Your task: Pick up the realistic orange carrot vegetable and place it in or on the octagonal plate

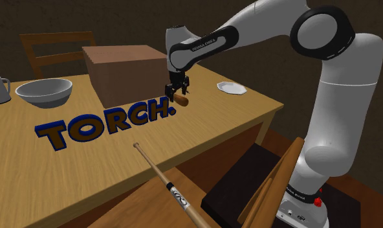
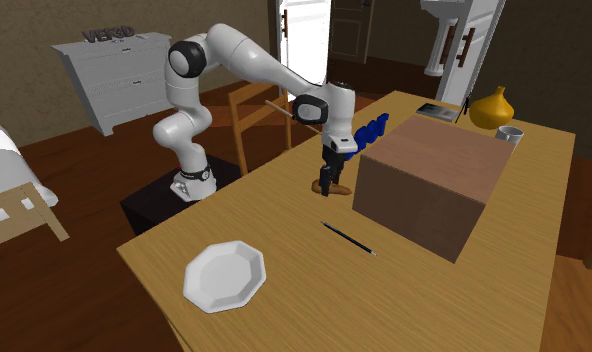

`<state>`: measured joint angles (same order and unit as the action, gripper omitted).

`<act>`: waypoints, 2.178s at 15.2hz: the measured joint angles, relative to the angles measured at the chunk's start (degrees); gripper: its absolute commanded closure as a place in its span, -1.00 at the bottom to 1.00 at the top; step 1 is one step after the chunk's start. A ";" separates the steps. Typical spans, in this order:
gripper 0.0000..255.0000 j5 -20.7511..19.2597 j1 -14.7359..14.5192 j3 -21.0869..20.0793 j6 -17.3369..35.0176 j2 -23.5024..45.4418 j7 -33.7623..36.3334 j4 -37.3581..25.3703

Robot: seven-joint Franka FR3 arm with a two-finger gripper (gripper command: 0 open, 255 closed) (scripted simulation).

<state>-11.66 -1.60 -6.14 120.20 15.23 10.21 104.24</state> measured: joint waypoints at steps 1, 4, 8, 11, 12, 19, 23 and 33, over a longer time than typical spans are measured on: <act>-1.00 -0.07 0.01 0.03 0.53 0.13 0.10 0.41; -1.00 -0.16 -0.08 0.00 0.94 0.35 0.32 0.60; 1.00 -0.17 -0.09 0.00 0.99 0.36 0.35 0.64; 1.00 -0.17 -0.11 -0.02 1.01 0.34 0.35 0.64; 1.00 -0.17 -0.11 -0.02 1.01 0.34 0.35 0.63; 1.00 -0.12 -0.07 -0.01 0.72 0.20 0.25 0.51; 1.00 0.24 -0.05 -0.11 -1.48 -0.90 -0.21 -0.64; 1.00 1.06 -0.12 -0.34 -8.42 -3.01 -1.43 -5.56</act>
<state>-10.61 -1.72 -6.48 111.79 12.22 8.78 98.68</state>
